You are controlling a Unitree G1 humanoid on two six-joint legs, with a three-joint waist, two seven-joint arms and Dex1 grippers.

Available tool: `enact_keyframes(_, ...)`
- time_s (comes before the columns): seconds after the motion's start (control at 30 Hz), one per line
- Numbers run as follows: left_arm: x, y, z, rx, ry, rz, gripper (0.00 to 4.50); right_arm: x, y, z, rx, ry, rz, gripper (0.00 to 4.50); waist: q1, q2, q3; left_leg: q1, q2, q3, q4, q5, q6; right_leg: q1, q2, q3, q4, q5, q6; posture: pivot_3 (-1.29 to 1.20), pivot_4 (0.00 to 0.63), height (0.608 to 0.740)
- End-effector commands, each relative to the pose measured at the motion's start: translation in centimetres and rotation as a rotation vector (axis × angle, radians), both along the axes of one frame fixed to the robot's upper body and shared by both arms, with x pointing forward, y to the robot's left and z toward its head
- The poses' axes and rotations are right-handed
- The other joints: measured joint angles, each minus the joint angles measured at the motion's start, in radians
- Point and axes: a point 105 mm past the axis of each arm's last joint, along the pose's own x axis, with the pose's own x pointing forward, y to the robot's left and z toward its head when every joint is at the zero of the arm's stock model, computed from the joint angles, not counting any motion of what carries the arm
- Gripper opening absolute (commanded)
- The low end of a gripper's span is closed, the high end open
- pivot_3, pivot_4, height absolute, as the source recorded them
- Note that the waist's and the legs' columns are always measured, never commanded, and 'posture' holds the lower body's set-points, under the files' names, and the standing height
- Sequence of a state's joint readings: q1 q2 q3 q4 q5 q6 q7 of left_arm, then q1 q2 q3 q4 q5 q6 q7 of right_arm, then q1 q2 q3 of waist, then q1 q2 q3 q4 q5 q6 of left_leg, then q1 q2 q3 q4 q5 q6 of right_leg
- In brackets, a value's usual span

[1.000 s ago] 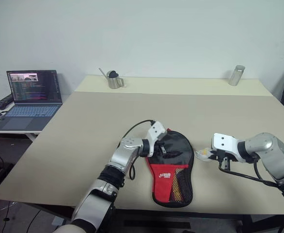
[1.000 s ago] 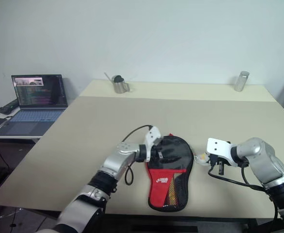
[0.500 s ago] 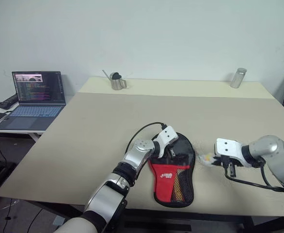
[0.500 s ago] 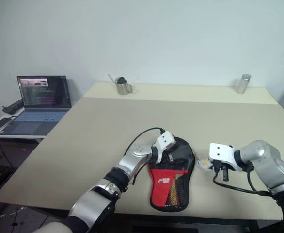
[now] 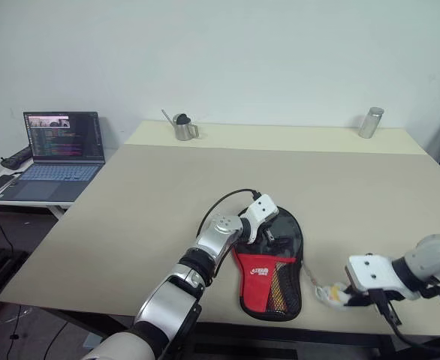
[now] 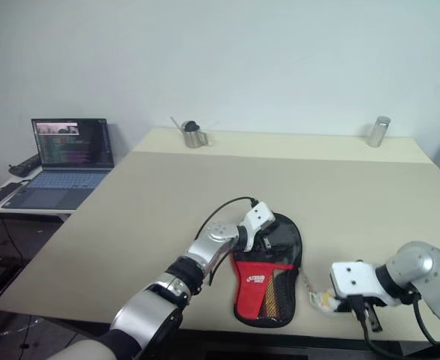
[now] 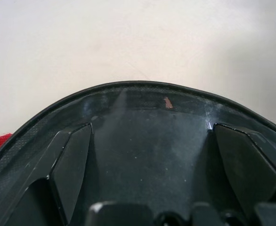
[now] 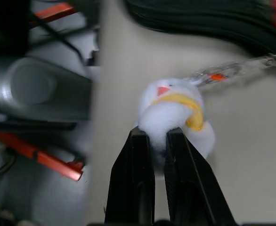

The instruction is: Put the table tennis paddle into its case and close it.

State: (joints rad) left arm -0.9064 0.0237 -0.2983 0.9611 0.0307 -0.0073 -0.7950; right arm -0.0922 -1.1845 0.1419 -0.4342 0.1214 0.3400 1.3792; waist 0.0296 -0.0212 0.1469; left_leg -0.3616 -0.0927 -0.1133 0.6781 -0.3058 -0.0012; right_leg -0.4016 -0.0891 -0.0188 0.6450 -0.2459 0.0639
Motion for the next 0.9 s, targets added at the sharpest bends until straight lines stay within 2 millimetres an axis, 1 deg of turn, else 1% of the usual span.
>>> enact_keyframes(0.03,-1.0,1.9,-4.9,0.151,0.115,0.044,4.5,-3.5,1.0,-0.6,-0.004,0.128,0.153,0.01,0.003,-0.001,0.0,0.0,0.0,0.0,0.0,0.0,0.0,0.0,0.0,0.0,0.0,0.0,0.0,0.0,0.15,0.74)
enact_keyframes(0.17,-1.0,1.9,-5.0,0.158,0.113,0.044,4.5,-6.2,1.0,-0.8,-0.019,0.221,0.25,0.01,0.004,-0.002,0.0,0.001,0.0,-0.001,0.0,-0.001,0.001,0.003,-0.001,-0.001,-0.001,-0.001,0.001,0.0,0.15,0.74)
enact_keyframes(0.23,-0.9,1.9,-5.0,0.161,0.112,0.047,4.5,-6.8,1.2,-0.7,-0.014,0.235,0.268,0.01,0.003,-0.002,0.0,0.002,0.0,-0.001,0.0,-0.001,0.002,0.005,-0.001,-0.002,-0.002,-0.001,0.002,0.0,0.15,0.74)
enact_keyframes(0.37,-0.8,2.0,-5.0,0.159,0.113,0.055,4.5,-6.8,1.7,-0.5,0.001,0.226,0.271,0.01,0.002,-0.003,0.001,0.009,0.0,-0.001,0.0,-0.005,0.008,0.013,-0.001,-0.002,-0.003,-0.003,0.004,0.0,0.15,0.74)
enact_keyframes(0.47,-0.7,2.1,-5.0,0.159,0.115,0.058,4.5,-6.8,1.6,-0.4,0.004,0.233,0.272,0.01,0.002,-0.004,0.001,0.01,0.0,-0.001,0.0,-0.006,0.009,0.014,-0.001,-0.002,-0.003,-0.003,0.004,0.0,0.15,0.74)
enact_keyframes(0.67,-0.7,2.1,-4.9,0.155,0.116,0.061,4.5,-5.5,1.4,-0.8,-0.024,0.168,0.235,0.01,0.002,-0.004,0.001,0.011,0.0,-0.001,0.0,-0.006,0.009,0.014,-0.002,-0.002,-0.003,-0.003,0.004,0.0,0.15,0.74)
enact_keyframes(0.73,-0.7,2.1,-4.9,0.155,0.115,0.061,4.5,-5.4,1.7,-0.7,-0.019,0.172,0.226,0.69,0.002,-0.004,0.001,0.011,0.0,-0.001,0.0,-0.006,0.009,0.014,-0.002,-0.002,-0.003,-0.003,0.004,0.0,0.15,0.74)
enact_keyframes(0.77,-0.7,2.1,-4.9,0.154,0.115,0.061,4.5,-5.4,1.7,-0.6,-0.019,0.176,0.225,0.9,0.002,-0.004,0.001,0.011,0.0,-0.001,0.0,-0.006,0.009,0.014,-0.002,-0.002,-0.003,-0.003,0.004,0.0,0.15,0.74)
enact_keyframes(0.83,-0.7,2.1,-4.9,0.153,0.116,0.061,4.5,-5.1,1.6,-0.6,-0.026,0.171,0.215,1.54,0.002,-0.004,0.001,0.011,0.0,-0.001,0.0,-0.006,0.009,0.014,-0.002,-0.002,-0.003,-0.003,0.004,0.0,0.15,0.74)
enact_keyframes(0.9,-0.7,2.1,-4.9,0.154,0.116,0.06,4.5,-4.5,1.5,-0.5,-0.035,0.151,0.2,2.28,-0.001,-0.004,0.001,0.011,0.0,-0.001,0.0,-0.006,0.009,0.014,-0.002,-0.002,-0.003,-0.003,0.004,0.0,0.15,0.74)
